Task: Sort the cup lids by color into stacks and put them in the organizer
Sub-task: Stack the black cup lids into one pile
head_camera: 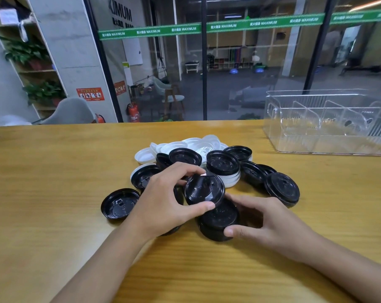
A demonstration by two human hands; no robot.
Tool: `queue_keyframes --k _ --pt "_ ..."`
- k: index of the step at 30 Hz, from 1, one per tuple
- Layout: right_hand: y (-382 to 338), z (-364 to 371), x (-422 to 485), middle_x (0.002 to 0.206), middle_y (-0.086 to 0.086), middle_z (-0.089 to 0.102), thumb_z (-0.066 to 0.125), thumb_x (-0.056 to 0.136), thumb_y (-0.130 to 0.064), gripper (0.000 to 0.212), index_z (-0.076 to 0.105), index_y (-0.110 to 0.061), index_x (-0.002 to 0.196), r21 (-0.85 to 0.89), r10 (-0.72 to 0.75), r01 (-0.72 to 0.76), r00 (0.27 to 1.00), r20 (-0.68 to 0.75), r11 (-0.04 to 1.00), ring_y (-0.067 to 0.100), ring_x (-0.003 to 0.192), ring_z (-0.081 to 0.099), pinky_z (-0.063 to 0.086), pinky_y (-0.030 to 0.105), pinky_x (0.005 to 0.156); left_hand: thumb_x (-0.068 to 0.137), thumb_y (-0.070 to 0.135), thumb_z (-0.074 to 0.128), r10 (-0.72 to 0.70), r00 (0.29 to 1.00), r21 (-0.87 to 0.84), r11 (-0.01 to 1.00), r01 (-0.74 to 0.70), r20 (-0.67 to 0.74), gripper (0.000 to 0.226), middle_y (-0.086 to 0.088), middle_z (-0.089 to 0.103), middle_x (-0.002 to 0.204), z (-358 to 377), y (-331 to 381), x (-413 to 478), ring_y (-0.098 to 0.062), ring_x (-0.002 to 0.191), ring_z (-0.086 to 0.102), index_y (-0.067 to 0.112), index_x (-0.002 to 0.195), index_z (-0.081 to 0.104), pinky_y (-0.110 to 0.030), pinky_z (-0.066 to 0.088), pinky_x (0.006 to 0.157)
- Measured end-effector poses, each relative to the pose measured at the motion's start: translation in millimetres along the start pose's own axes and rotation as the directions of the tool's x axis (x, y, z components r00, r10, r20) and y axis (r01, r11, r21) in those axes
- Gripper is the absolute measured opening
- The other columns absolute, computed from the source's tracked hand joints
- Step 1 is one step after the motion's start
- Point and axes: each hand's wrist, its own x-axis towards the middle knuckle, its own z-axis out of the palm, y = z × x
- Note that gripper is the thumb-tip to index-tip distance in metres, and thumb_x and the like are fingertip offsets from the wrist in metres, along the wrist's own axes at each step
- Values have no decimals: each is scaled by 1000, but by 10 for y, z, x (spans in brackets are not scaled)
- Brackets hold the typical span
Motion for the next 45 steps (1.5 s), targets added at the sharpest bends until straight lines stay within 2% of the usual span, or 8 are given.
queue_keyframes --k 10,18,23,27,31,37,41,45 --pt "37 -51 -4 133 -16 64 86 86 -19 65 57 -35 143 -42 -47 48 999 12 998 13 129 61 50 32 107 76 8 88 39 963 -108 994 -10 267 71 11 56 126 62 101 -63 -14 129 60 31 140 65 -19 50 106" --pt "-1 -24 17 127 -11 69 87 83 -52 62 61 -33 137 -53 -60 63 997 55 997 14 119 66 53 41 99 76 7 82 118 948 -41 993 -111 297 71 14 56 133 77 150 -72 -19 131 56 38 138 65 -27 51 97" --pt "-9 -49 18 145 -30 58 92 77 -49 100 37 -35 160 -26 -38 39 998 50 999 -7 137 53 44 27 113 79 1 75 129 926 -50 992 -119 355 67 12 53 141 110 137 -80 -16 139 52 38 136 68 -26 47 107" --pt "-28 -36 23 138 -27 64 92 79 -44 82 51 -35 149 -54 -53 55 998 40 997 -1 131 60 48 27 107 90 34 81 109 937 -48 994 -99 333 43 16 57 134 183 116 -75 -12 133 57 39 132 72 -22 44 109" --pt "-2 -41 16 130 -20 69 93 79 -42 71 59 -34 141 -38 -54 55 998 31 998 7 123 66 52 32 101 88 37 85 110 956 -55 994 -99 271 47 14 64 123 237 107 -60 -14 121 64 33 132 71 -24 51 101" --pt "65 -23 19 139 -27 63 93 76 -49 84 54 -34 149 -50 -52 53 998 27 997 -3 131 59 48 27 110 77 44 88 36 983 53 998 -46 177 41 14 68 104 165 40 -64 -16 95 66 34 114 76 -19 51 70" --pt "89 -13 4 151 -37 47 89 73 -60 105 33 -42 160 -57 -74 74 997 6 996 -13 142 42 35 10 113 82 25 84 42 962 -27 999 -36 269 34 16 65 121 140 42 -82 -13 120 64 30 115 79 -21 58 90" --pt "95 -15 17 144 -31 57 91 72 -58 102 42 -35 158 -53 -49 50 999 23 997 -9 137 51 39 15 112 81 38 91 5 971 -86 996 16 241 30 16 64 121 221 81 -76 -9 123 64 30 108 81 -21 57 96"
